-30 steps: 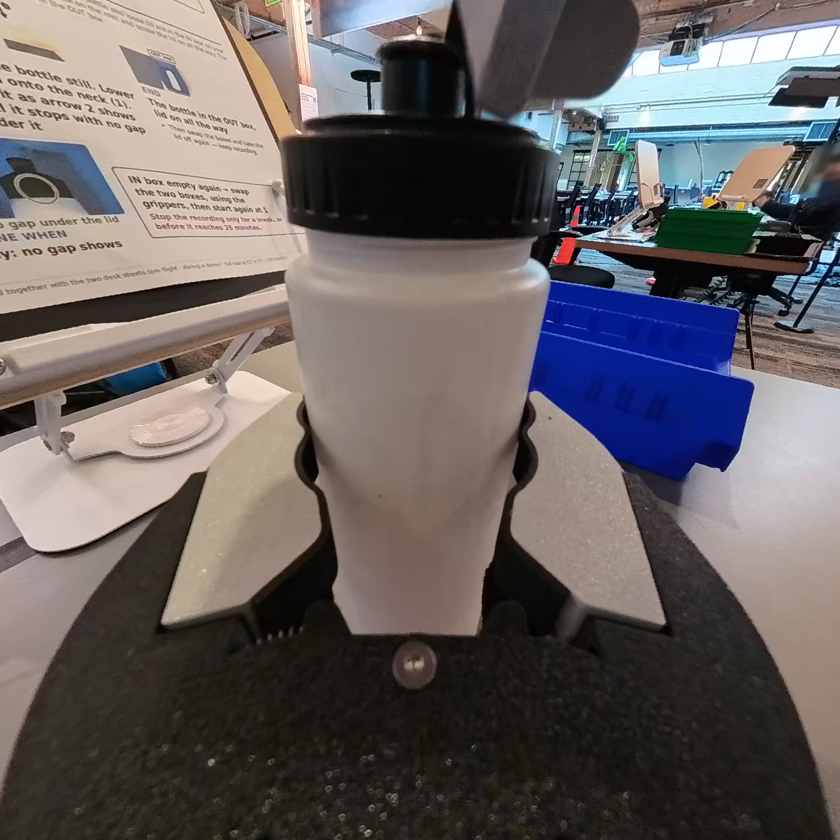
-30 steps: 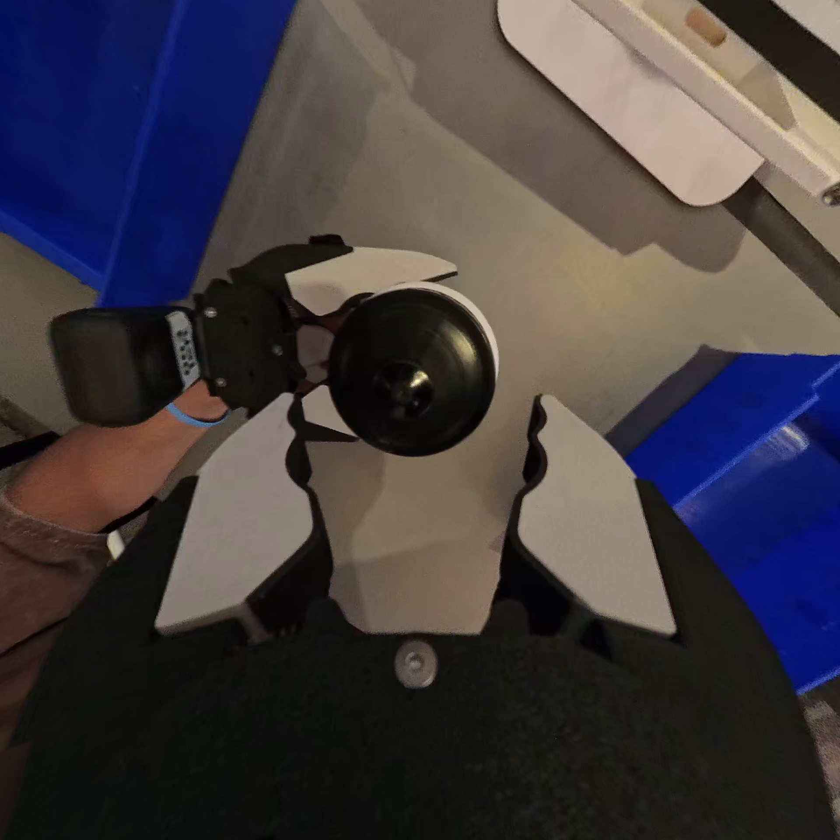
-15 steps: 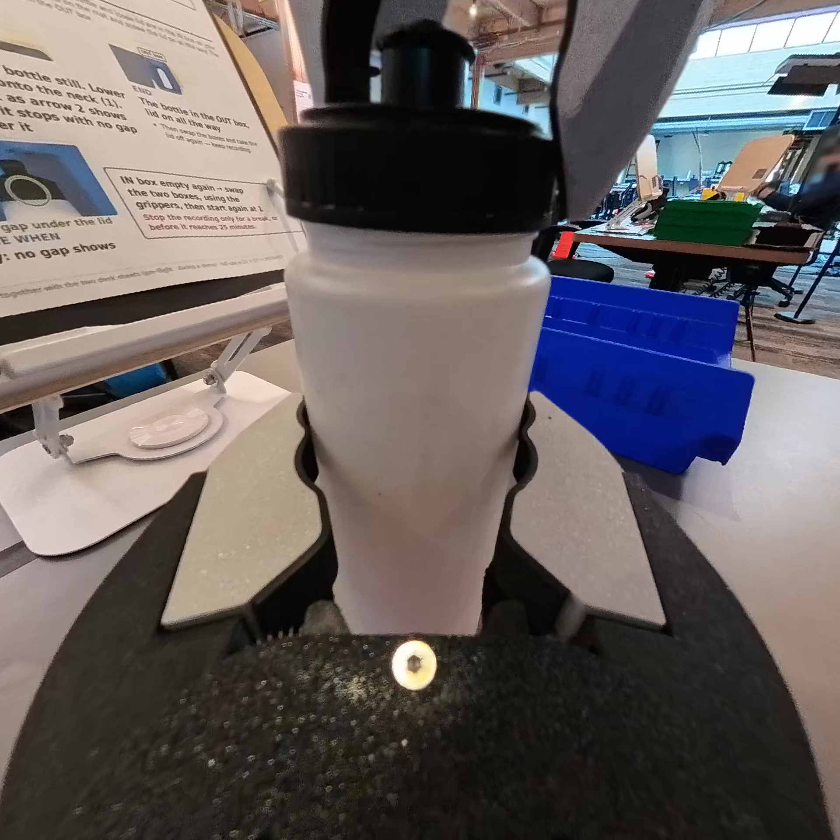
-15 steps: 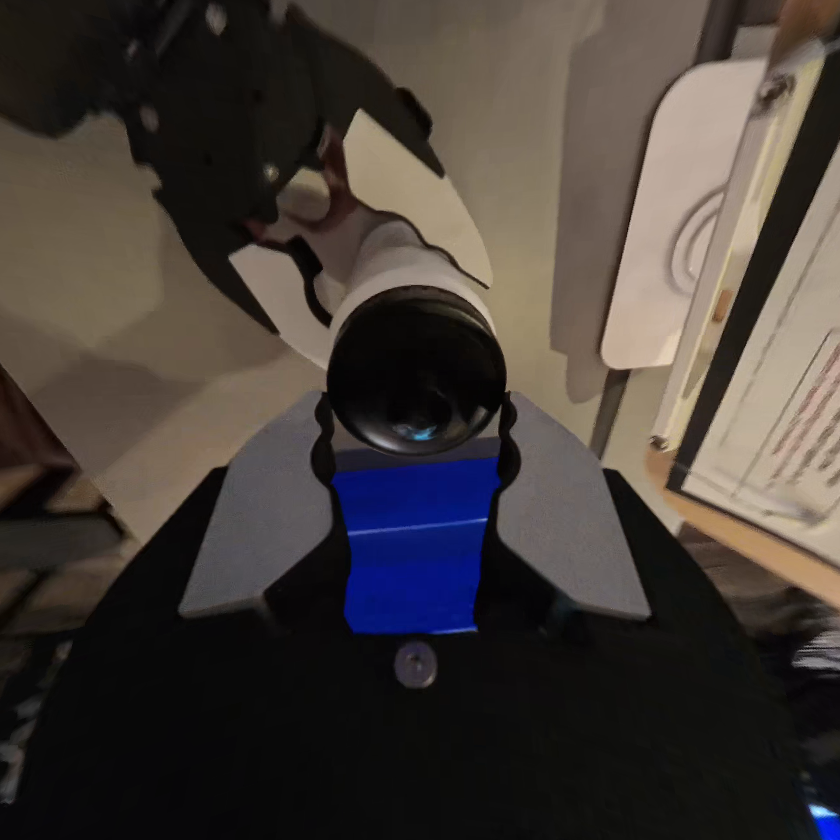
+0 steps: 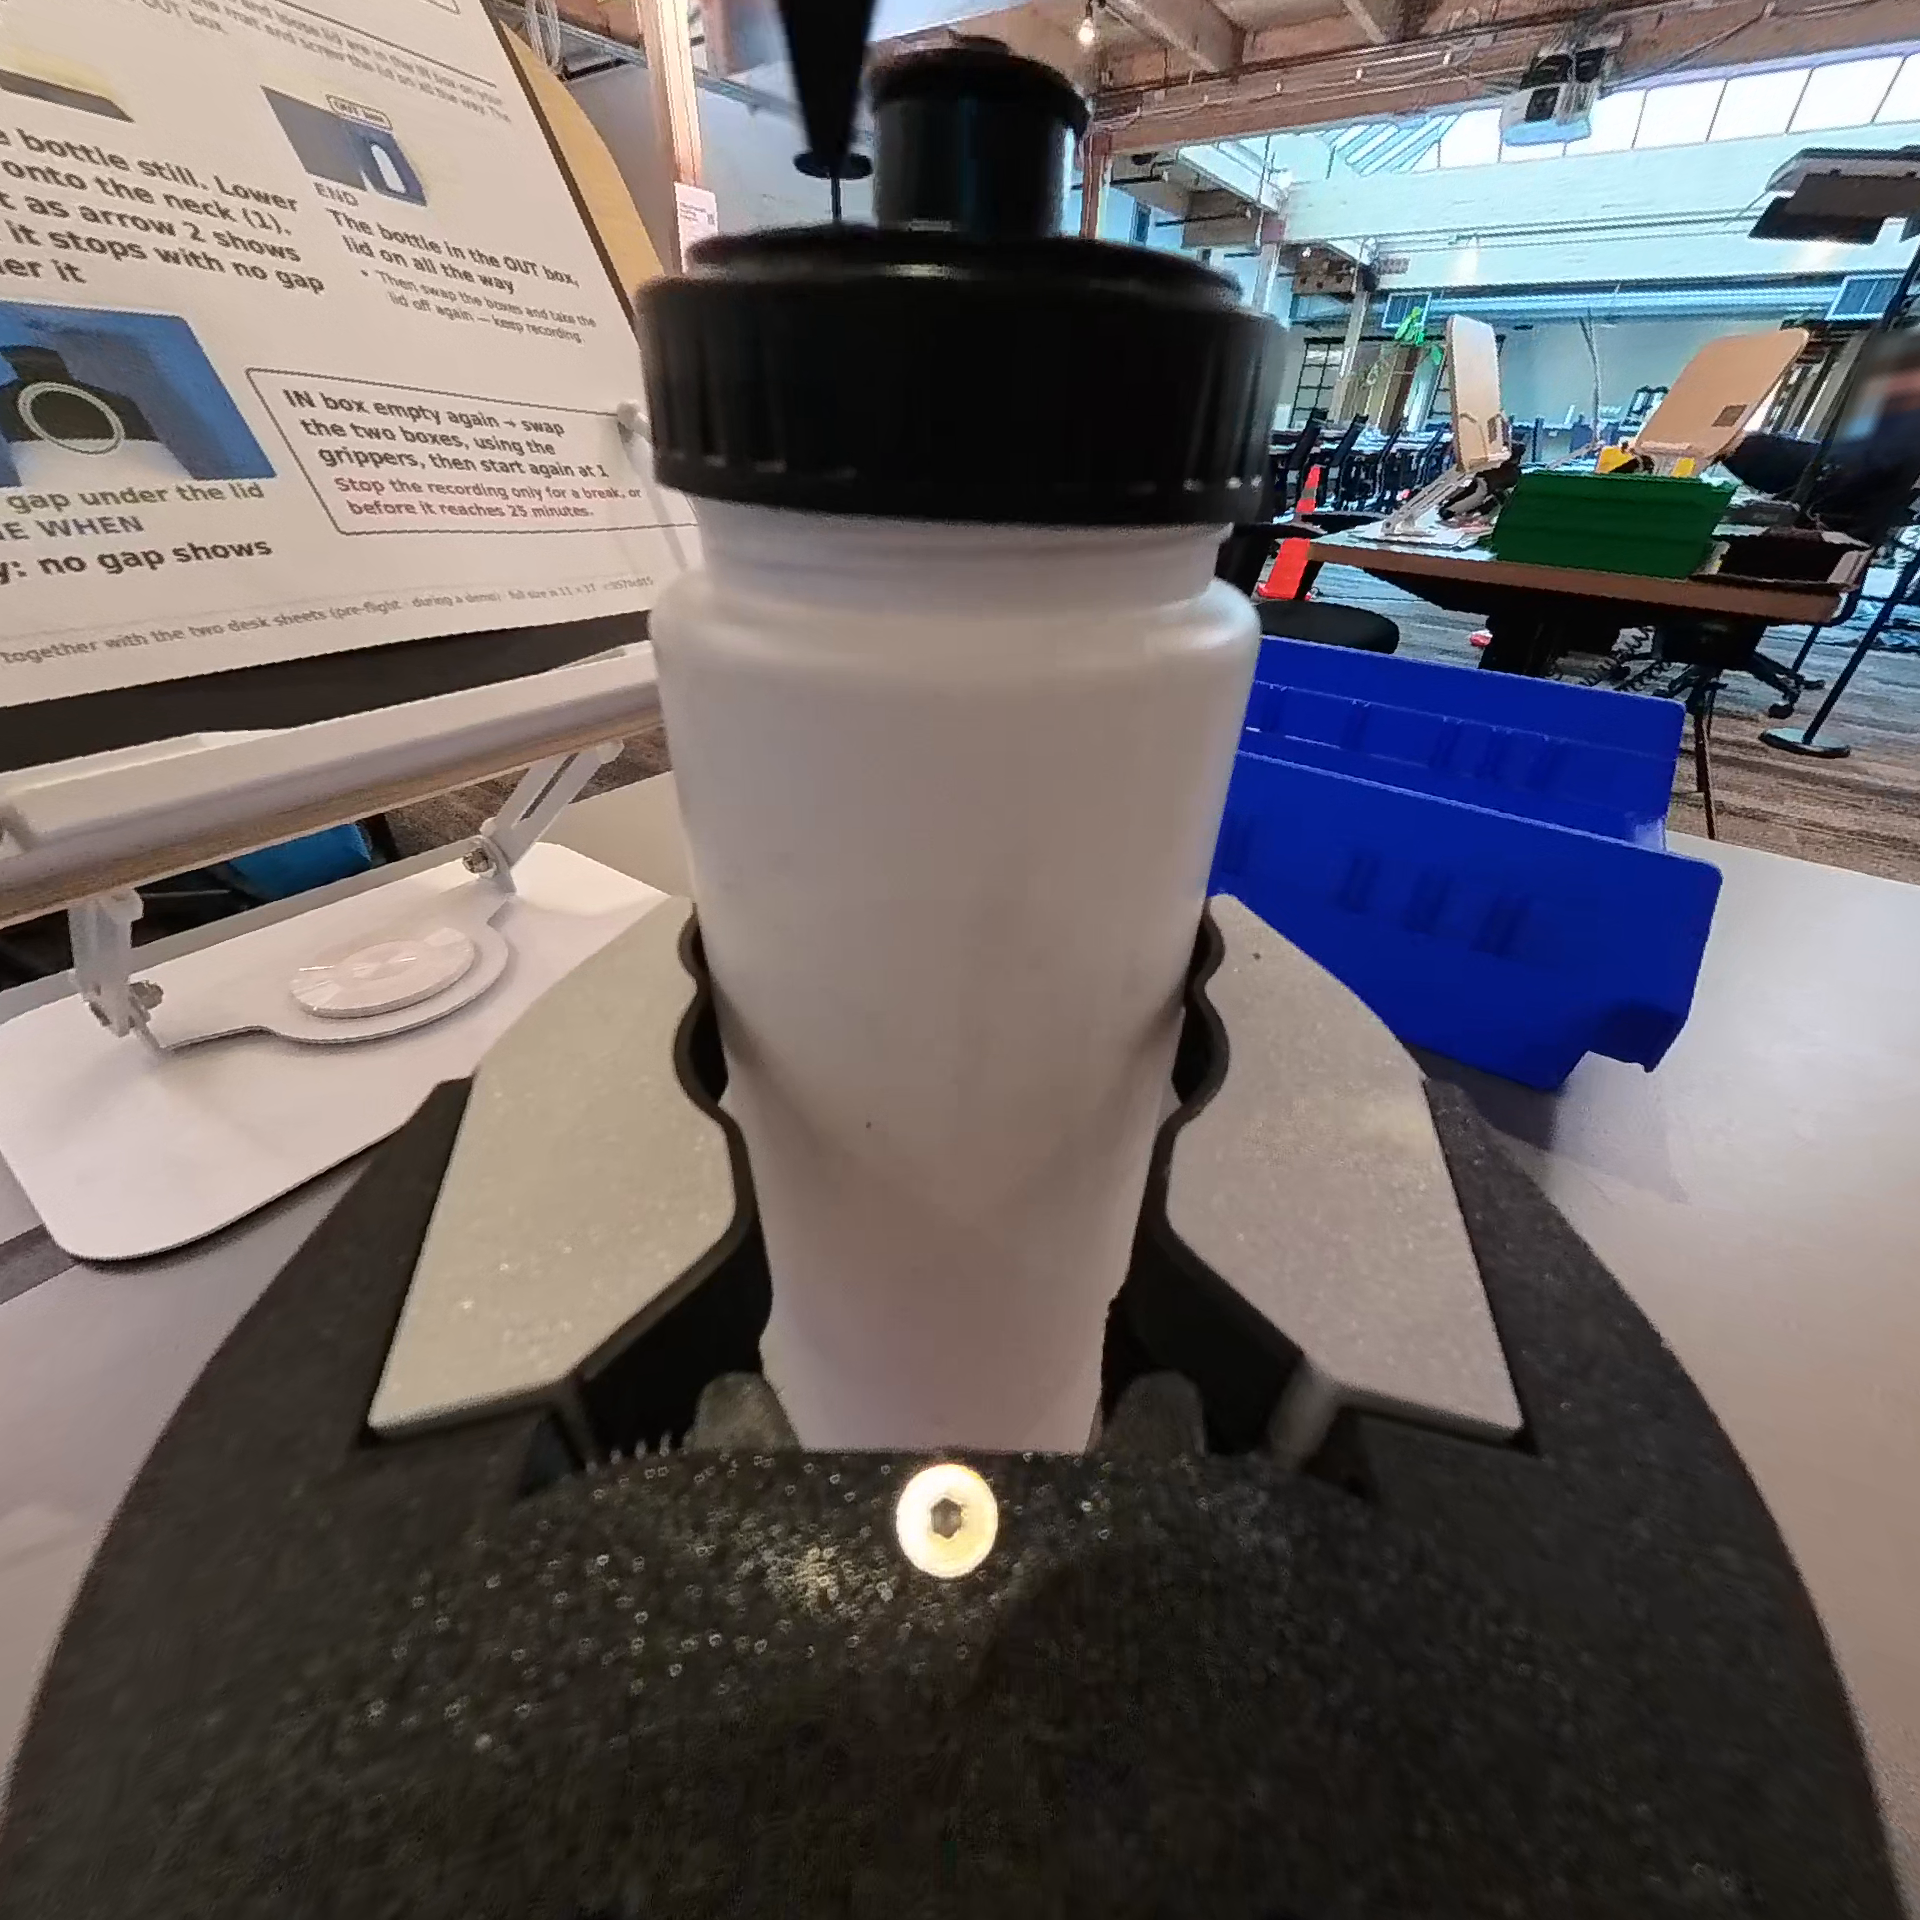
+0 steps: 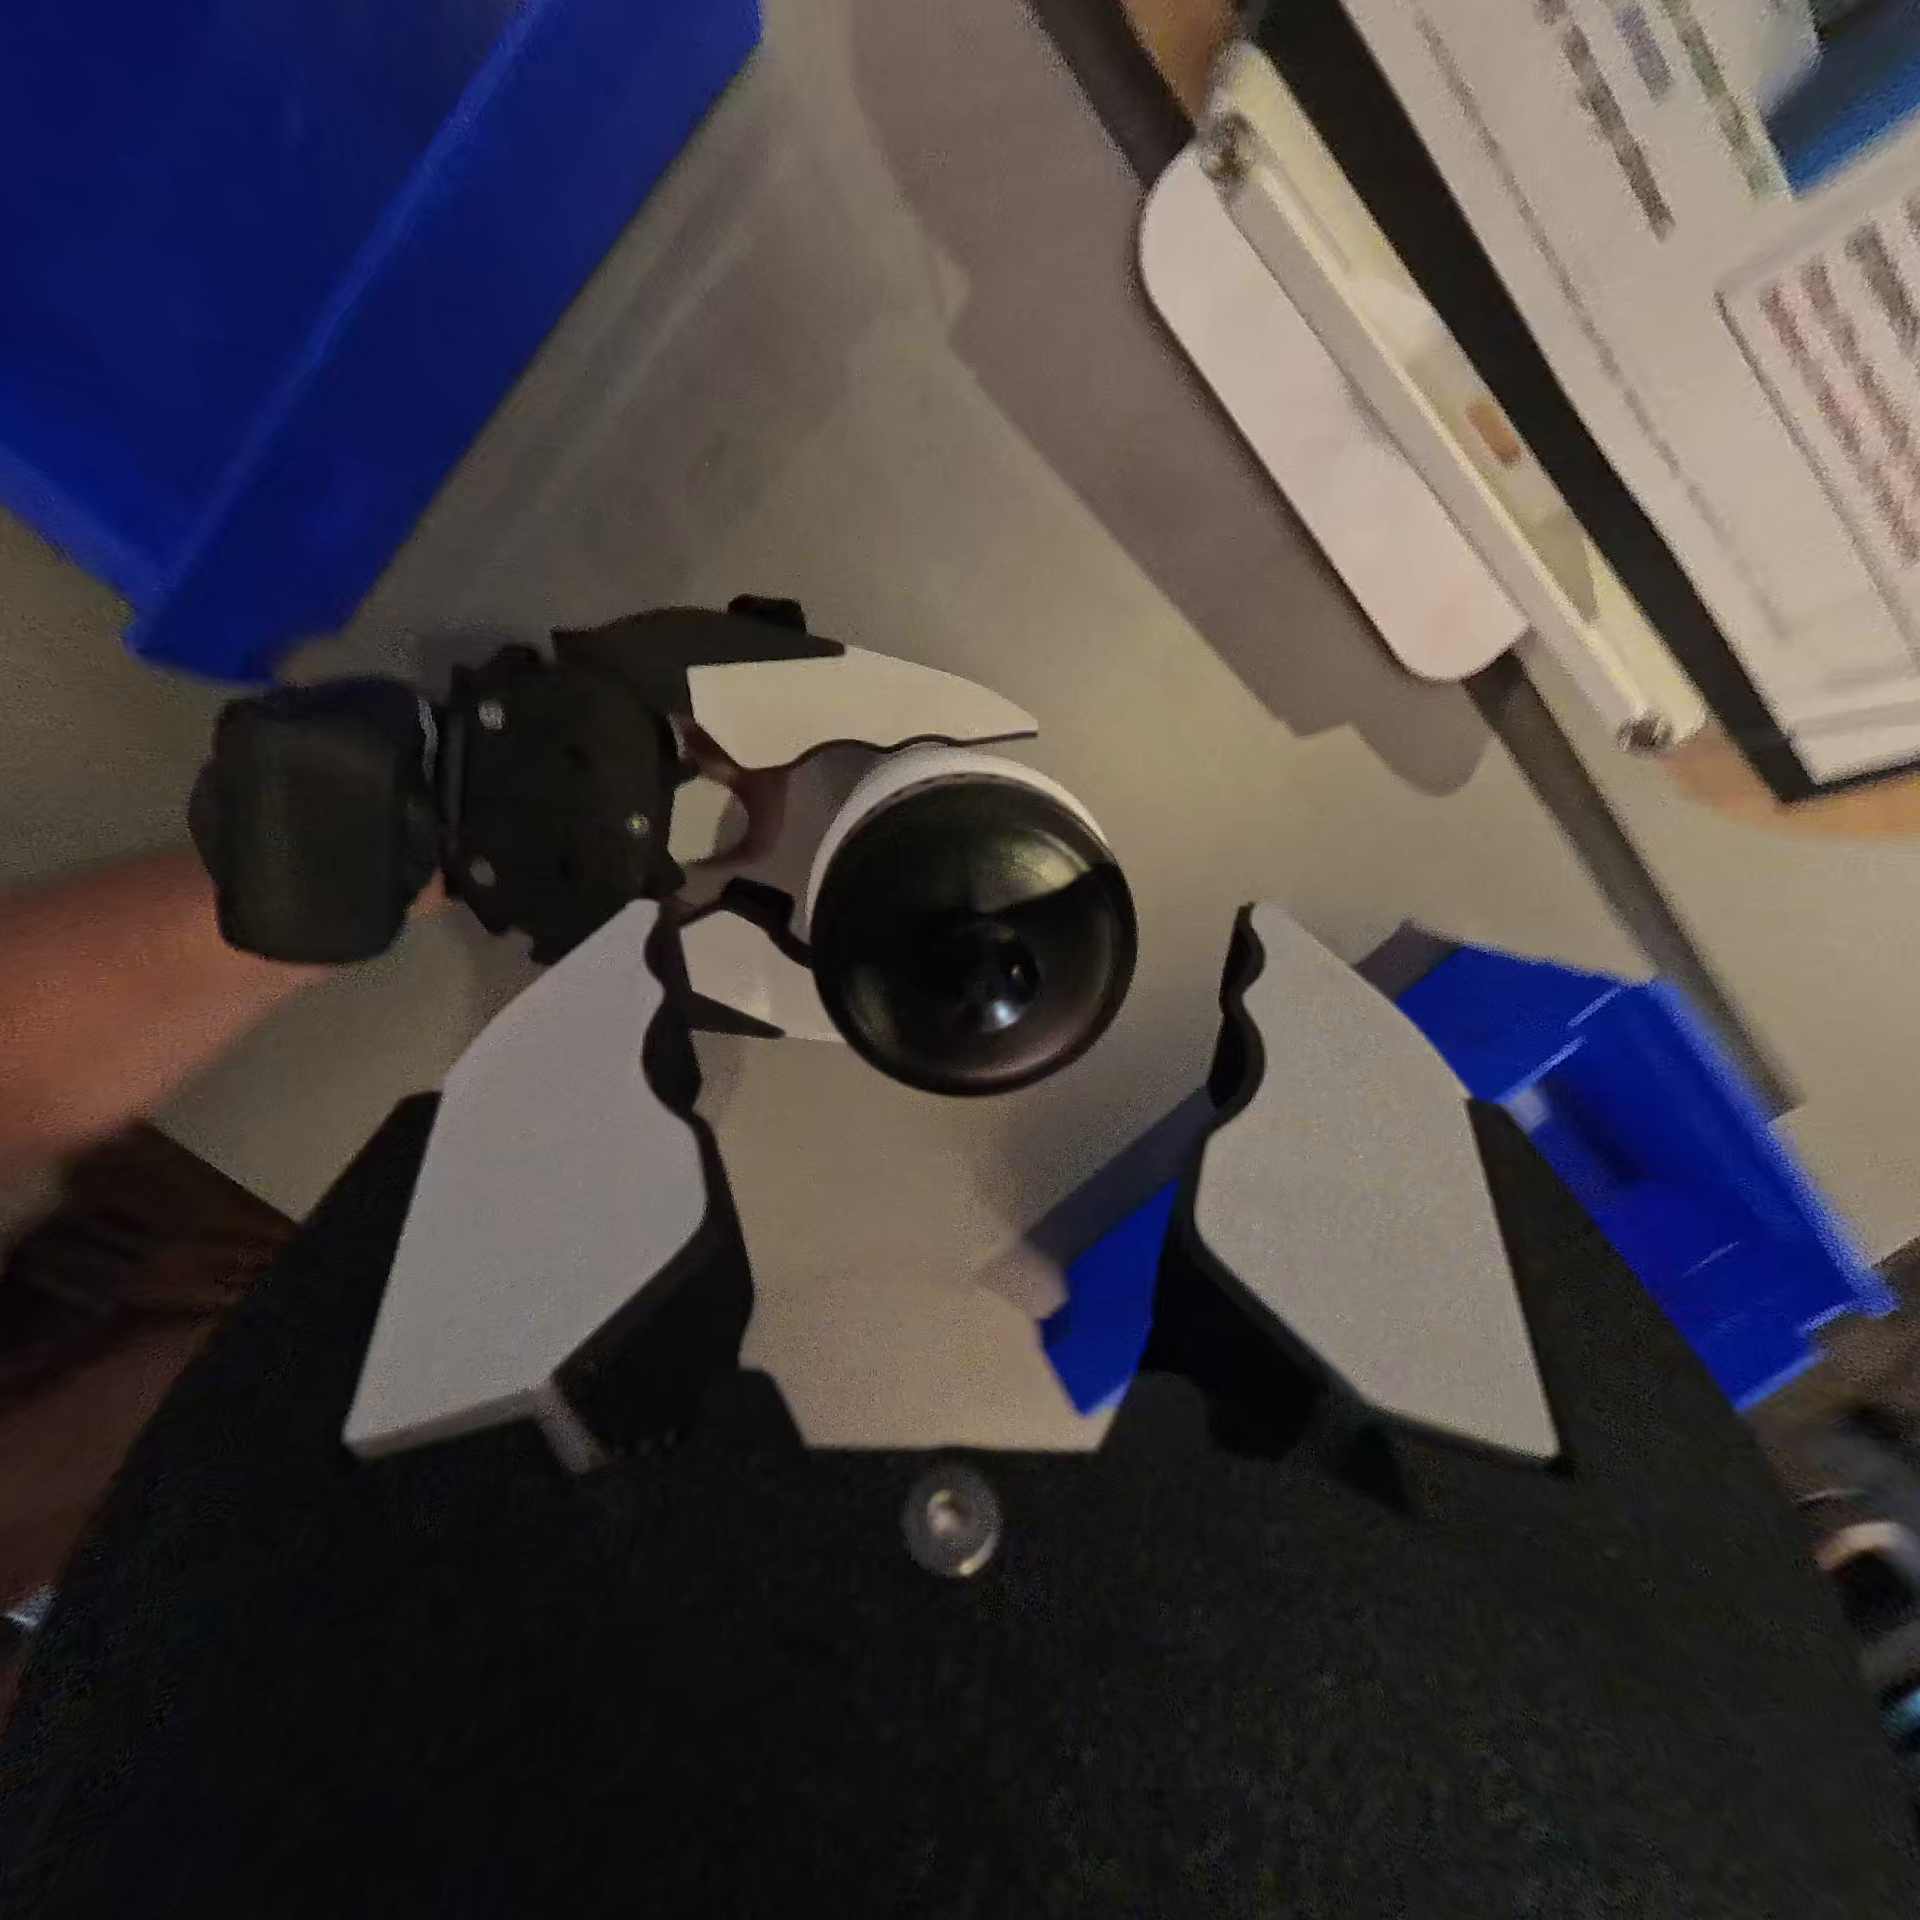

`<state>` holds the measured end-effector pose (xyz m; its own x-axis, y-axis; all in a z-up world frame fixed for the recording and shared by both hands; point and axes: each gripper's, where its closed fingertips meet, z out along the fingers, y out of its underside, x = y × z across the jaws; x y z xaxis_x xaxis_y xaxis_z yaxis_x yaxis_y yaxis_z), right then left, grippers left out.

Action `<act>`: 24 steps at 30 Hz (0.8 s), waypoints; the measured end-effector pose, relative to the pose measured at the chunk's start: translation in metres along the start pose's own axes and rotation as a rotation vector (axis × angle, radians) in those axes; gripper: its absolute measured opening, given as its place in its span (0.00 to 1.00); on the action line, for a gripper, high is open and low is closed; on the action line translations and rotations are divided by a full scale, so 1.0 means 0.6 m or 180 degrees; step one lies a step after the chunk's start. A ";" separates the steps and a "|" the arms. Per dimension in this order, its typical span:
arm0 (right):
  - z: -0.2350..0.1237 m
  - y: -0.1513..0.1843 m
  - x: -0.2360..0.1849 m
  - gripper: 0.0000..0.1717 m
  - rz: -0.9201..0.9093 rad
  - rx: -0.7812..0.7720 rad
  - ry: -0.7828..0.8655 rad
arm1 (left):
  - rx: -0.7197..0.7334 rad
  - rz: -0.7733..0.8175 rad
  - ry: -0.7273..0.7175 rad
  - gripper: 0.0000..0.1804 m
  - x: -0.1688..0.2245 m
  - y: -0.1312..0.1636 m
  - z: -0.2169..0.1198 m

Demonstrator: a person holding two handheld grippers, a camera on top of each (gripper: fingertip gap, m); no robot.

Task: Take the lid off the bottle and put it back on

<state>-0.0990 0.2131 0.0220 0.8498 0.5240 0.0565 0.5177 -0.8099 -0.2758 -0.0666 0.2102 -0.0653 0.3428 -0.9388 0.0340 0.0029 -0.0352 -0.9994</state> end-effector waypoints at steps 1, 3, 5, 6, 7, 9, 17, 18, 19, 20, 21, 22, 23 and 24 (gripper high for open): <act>0.001 0.005 0.000 0.58 0.0214 0.0006 0.0019 | 0.0002 -0.0004 0.0000 0.47 0.000 0.000 0.000; 0.009 0.017 0.000 0.58 0.0524 -0.0031 0.0070 | 0.0008 -0.0011 -0.0003 0.47 0.000 0.000 0.000; 0.019 0.024 0.003 0.59 0.0708 -0.0057 0.0117 | 0.0009 -0.0017 -0.0002 0.47 0.000 0.000 0.000; 0.025 0.026 0.006 0.58 0.0791 -0.0059 0.0139 | 0.0008 -0.0018 -0.0001 0.47 0.000 0.001 0.000; 0.029 0.029 0.012 0.58 0.0862 -0.0085 0.0194 | 0.0007 -0.0019 -0.0001 0.47 0.000 0.001 0.000; 0.035 0.034 0.022 0.53 0.0907 -0.0131 0.0298 | 0.0003 -0.0020 0.0000 0.47 0.000 0.001 0.000; 0.041 0.026 0.004 0.42 0.0267 -0.0199 -0.0203 | 0.0013 -0.0056 -0.0004 0.47 -0.004 0.002 -0.001; 0.041 0.025 0.004 0.42 0.0010 -0.0239 -0.0246 | 0.0014 -0.0061 0.0004 0.47 -0.005 0.002 -0.002; 0.041 0.025 0.003 0.42 -0.0259 -0.0297 -0.0298 | 0.0010 -0.0057 0.0013 0.47 -0.004 0.002 -0.002; 0.041 0.027 0.004 0.42 -0.0503 -0.0380 -0.0343 | 0.0003 -0.0045 0.0012 0.47 -0.004 0.002 -0.001; 0.040 0.030 0.005 0.42 -0.0726 -0.0473 -0.0378 | -0.0002 -0.0031 0.0012 0.47 -0.003 0.003 -0.001; 0.039 0.033 0.007 0.42 -0.0983 -0.0570 -0.0408 | -0.0008 -0.0014 0.0018 0.47 -0.001 0.003 0.000; 0.038 0.038 0.009 0.42 -0.1248 -0.0663 -0.0426 | -0.0019 0.0009 0.0028 0.47 0.001 0.004 0.001; 0.037 0.042 0.010 0.42 -0.1516 -0.0750 -0.0431 | -0.0029 0.0034 0.0031 0.47 0.003 0.004 0.002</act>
<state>-0.0828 0.2016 -0.0058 0.5038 0.8638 -0.0056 0.8634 -0.5038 -0.0266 -0.0648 0.2086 -0.0677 0.3335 -0.9425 0.0234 -0.0093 -0.0281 -0.9996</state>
